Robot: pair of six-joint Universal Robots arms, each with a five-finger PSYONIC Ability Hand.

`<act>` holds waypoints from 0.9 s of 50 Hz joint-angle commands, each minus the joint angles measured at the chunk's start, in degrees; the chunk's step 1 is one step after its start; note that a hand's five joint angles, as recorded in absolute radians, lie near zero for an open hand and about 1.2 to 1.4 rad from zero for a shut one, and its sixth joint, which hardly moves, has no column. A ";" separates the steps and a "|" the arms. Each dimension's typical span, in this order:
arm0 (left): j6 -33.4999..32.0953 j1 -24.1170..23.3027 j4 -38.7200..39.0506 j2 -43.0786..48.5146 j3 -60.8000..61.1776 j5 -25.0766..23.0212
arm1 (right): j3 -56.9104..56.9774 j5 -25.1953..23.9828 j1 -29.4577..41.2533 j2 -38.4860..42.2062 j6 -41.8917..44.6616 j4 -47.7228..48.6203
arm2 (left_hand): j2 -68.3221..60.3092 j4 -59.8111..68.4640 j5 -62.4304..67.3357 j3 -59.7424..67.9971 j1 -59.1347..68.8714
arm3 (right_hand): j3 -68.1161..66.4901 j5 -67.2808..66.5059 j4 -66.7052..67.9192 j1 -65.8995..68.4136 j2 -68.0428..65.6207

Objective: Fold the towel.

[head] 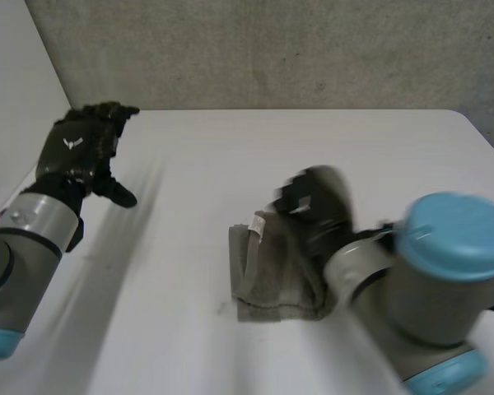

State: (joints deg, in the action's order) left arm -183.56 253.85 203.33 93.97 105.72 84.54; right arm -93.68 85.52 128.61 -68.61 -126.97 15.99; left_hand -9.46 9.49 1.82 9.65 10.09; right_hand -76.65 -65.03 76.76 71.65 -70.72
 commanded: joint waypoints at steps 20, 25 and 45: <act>12.69 -17.24 -21.65 17.89 -27.75 5.29 | -1.95 -8.44 -8.81 -11.55 -41.70 -5.00 | -0.54 0.51 -1.82 0.35 -0.09 | 66.65 65.03 -66.76 -61.65 60.72; 15.16 -20.75 -22.10 25.71 -29.26 5.11 | -2.56 -10.72 -15.14 -11.55 -51.45 -6.67 | -0.54 0.51 -1.82 0.35 -0.09 | 66.65 65.03 -66.76 -61.65 60.72; 14.28 -22.52 -22.45 31.71 -25.92 9.86 | -0.28 -9.32 -15.41 5.16 -41.35 -8.34 | -0.54 0.51 -1.82 0.35 -0.09 | 66.65 65.03 -66.76 -61.65 60.72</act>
State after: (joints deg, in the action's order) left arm -169.06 230.81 181.11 127.23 79.25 92.38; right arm -95.26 75.35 113.14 -64.00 -170.29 7.83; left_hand -9.43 9.49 1.82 9.65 9.86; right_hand -14.06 -3.84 14.75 13.50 -13.86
